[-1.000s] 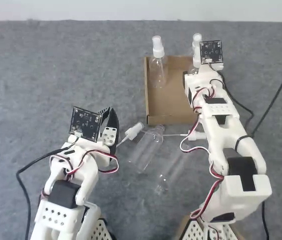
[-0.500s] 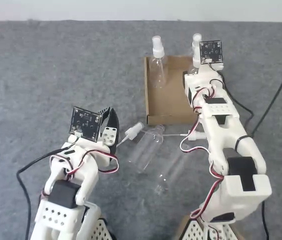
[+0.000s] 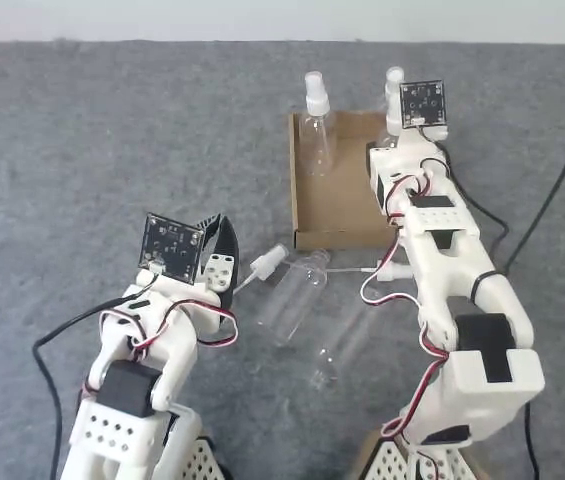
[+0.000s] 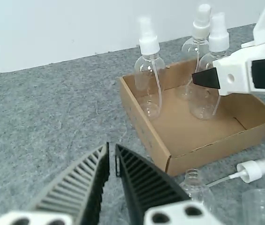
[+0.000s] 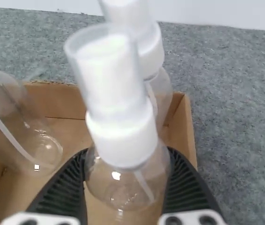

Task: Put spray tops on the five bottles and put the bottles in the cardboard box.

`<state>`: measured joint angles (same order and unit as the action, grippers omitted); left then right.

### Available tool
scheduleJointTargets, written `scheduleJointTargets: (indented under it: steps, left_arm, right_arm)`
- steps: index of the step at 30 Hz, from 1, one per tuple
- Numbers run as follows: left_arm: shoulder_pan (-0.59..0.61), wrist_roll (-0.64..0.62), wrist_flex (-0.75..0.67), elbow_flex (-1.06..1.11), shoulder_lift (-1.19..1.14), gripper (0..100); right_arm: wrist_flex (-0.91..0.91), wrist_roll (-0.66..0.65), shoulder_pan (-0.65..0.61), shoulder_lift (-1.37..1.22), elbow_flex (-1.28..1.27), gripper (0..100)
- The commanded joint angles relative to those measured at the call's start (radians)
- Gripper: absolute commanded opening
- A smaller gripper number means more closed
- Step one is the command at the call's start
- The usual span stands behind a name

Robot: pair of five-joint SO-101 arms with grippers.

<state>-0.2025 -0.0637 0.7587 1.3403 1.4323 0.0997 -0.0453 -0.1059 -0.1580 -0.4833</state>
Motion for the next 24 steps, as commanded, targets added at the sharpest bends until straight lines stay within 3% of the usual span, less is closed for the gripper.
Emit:
scheduleJointTargets:
  steps: [1, 9, 24]
  left_arm:
    - [0.003, 0.012, -0.026, -0.007, -0.003, 1]
    - [0.003, 0.012, -0.026, -0.007, -0.003, 1]
    - [0.003, 0.012, -0.026, -0.007, -0.003, 1]
  right_arm:
    - [-0.021, -0.012, 0.007, 0.007, 0.057, 4.4]
    - [-0.016, -0.012, 0.007, 0.008, 0.044, 19.6]
    - [-0.016, -0.012, 0.005, 0.016, 0.032, 19.9]
